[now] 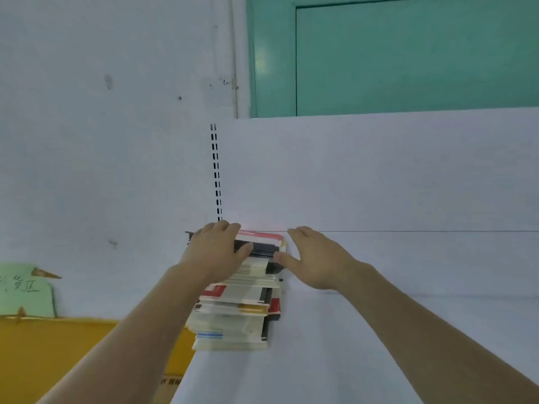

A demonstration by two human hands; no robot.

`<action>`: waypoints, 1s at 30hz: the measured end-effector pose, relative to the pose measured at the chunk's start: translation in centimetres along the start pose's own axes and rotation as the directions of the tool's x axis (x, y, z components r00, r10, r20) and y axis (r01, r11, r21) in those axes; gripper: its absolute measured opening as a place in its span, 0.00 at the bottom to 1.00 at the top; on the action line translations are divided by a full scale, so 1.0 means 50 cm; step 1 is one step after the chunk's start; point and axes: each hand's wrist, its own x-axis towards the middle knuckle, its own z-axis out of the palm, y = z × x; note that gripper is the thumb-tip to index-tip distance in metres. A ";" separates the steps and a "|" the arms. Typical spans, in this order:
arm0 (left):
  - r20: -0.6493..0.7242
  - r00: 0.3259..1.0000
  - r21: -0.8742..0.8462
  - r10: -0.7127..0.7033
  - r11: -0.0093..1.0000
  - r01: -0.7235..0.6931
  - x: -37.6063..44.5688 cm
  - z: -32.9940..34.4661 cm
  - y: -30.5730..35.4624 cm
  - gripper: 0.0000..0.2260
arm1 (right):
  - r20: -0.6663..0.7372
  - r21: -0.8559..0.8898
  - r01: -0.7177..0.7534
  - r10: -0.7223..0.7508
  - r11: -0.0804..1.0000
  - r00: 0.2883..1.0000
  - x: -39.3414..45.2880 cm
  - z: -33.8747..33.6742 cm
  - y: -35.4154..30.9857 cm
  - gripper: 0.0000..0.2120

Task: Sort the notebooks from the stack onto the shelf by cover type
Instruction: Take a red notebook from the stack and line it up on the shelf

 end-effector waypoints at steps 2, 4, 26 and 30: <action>0.042 0.999 0.040 -0.002 0.999 0.000 0.022 0.019 -0.006 0.29 | 0.015 0.005 0.021 -0.021 1.000 1.000 0.034 0.014 0.015 0.33; 0.123 0.992 0.085 -0.004 0.996 -0.007 0.038 0.035 -0.017 0.30 | 0.057 -0.015 0.039 -0.038 0.999 0.998 0.064 0.027 0.022 0.32; -0.433 0.853 -0.288 -0.290 0.942 0.174 0.067 0.029 -0.016 0.23 | -0.591 -0.457 0.188 -0.455 0.869 0.666 0.142 0.046 0.051 0.12; 0.080 0.935 -0.732 -0.345 0.617 0.290 0.072 0.018 0.030 0.35 | -0.674 -0.508 0.223 -0.545 0.832 0.498 0.123 0.046 0.043 0.12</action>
